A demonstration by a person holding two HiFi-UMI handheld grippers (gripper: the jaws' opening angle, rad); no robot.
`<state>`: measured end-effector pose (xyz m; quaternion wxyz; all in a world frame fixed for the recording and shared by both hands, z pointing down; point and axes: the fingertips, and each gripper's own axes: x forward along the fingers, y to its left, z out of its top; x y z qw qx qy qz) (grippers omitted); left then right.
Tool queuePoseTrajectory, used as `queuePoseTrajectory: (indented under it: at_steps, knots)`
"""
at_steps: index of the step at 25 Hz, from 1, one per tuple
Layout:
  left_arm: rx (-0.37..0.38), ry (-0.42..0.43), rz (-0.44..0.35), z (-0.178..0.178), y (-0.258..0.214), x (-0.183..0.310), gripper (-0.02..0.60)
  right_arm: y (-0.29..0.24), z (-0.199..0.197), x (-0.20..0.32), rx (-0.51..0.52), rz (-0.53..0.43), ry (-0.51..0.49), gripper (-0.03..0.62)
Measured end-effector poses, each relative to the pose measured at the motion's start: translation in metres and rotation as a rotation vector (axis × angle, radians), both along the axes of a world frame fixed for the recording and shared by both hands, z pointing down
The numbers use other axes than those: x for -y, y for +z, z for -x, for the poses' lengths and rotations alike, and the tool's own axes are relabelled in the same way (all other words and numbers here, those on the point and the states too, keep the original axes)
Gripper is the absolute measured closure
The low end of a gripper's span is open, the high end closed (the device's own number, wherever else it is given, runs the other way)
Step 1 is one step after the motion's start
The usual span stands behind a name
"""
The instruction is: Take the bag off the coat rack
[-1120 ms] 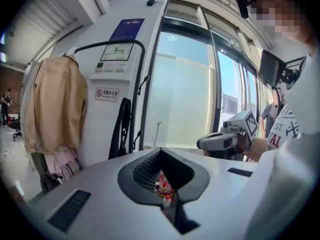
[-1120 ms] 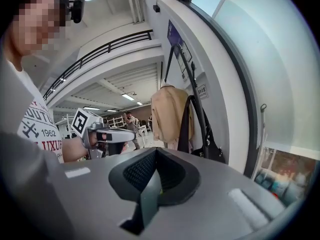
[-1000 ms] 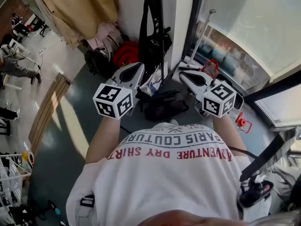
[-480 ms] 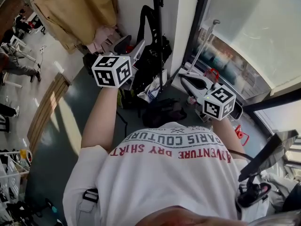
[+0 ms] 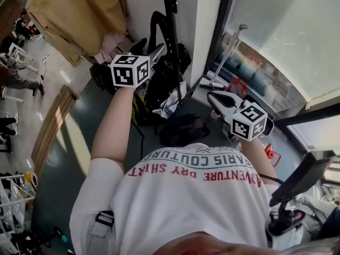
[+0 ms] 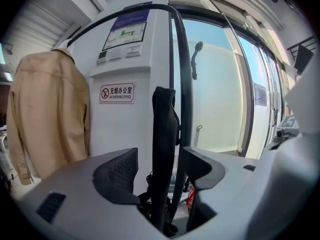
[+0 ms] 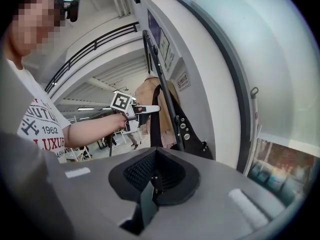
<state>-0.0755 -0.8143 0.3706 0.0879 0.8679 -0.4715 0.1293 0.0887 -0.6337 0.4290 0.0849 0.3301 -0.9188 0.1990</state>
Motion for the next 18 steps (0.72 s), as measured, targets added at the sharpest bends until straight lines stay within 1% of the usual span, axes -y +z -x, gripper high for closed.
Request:
queuePoseTrajectory:
  at_steps: [3, 4, 5, 6, 9, 13, 18]
  knots:
    - [0.004, -0.009, 0.006, -0.001, 0.01, 0.007, 0.309, 0.005, -0.004, 0.003, -0.002, 0.011, 0.008, 0.592]
    - [0.002, -0.019, 0.002, 0.0, 0.012, 0.008, 0.359, 0.007, -0.005, 0.003, -0.003, 0.015, 0.009, 0.592]
    - [0.004, -0.031, -0.005, 0.002, 0.013, 0.01, 0.465, 0.009, -0.006, 0.004, -0.004, 0.018, 0.01, 0.592]
    - [0.013, -0.039, -0.012, 0.003, 0.014, 0.011, 0.506, 0.01, -0.007, 0.004, -0.006, 0.021, 0.012, 0.592]
    - [0.034, -0.036, -0.024, 0.0, 0.014, 0.013, 0.553, 0.015, -0.009, 0.005, -0.01, 0.03, 0.017, 0.592]
    - [0.02, -0.018, -0.028, -0.003, 0.013, 0.013, 0.571, 0.019, -0.008, 0.005, -0.011, 0.038, 0.016, 0.592]
    - [-0.067, 0.048, -0.033, -0.01, 0.0, 0.006, 0.574, 0.024, -0.009, 0.005, -0.015, 0.047, 0.018, 0.592]
